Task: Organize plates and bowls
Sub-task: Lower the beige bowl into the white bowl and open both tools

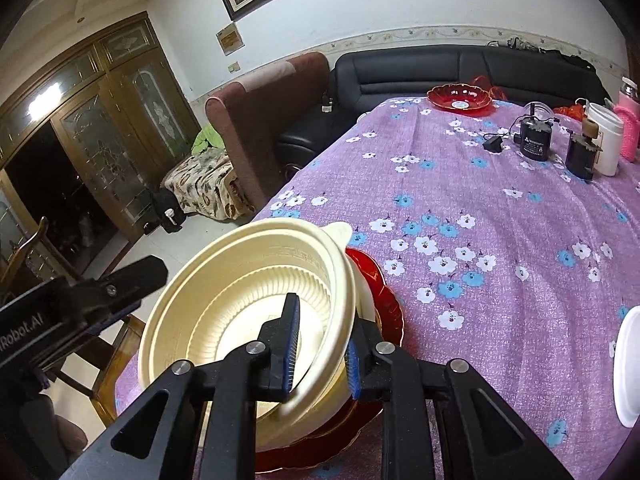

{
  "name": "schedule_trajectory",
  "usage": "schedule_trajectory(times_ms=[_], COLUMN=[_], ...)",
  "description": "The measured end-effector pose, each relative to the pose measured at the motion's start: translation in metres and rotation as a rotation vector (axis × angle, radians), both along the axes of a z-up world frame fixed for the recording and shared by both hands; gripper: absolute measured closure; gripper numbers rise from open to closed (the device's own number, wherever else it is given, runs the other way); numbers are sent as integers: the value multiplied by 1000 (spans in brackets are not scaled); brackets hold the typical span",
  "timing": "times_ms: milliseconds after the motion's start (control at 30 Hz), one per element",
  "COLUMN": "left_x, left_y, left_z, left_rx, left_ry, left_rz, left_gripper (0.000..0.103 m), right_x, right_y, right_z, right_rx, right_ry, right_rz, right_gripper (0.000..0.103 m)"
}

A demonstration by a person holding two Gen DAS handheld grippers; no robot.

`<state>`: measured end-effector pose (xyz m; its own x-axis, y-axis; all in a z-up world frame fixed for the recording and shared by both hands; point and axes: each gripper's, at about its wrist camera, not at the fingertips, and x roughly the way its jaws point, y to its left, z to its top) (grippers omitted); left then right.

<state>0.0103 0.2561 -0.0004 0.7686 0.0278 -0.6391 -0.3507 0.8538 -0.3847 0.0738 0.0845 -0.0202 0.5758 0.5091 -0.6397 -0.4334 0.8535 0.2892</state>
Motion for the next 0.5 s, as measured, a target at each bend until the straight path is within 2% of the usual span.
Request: schedule_trajectory(times_ms=[67,167,367,500], left_x=[-4,-8,-16,-18], left_y=[2,3,3,-5], left_z=[2,5,13,19], left_rx=[3,11,38,79], left_ry=[-10,-22,-54,-66], left_rz=[8,14,35,34], left_gripper=[46,44,39,37], right_x=[-1,-7,-17,-24], right_y=[2,6,15,10], right_z=[0,5,13,20], right_rx=[-4,-22,-93,-90], right_ry=[-8,-56,-160,-200], right_rz=[-1,-10,-29,-47], right_gripper=[58,38,31,29])
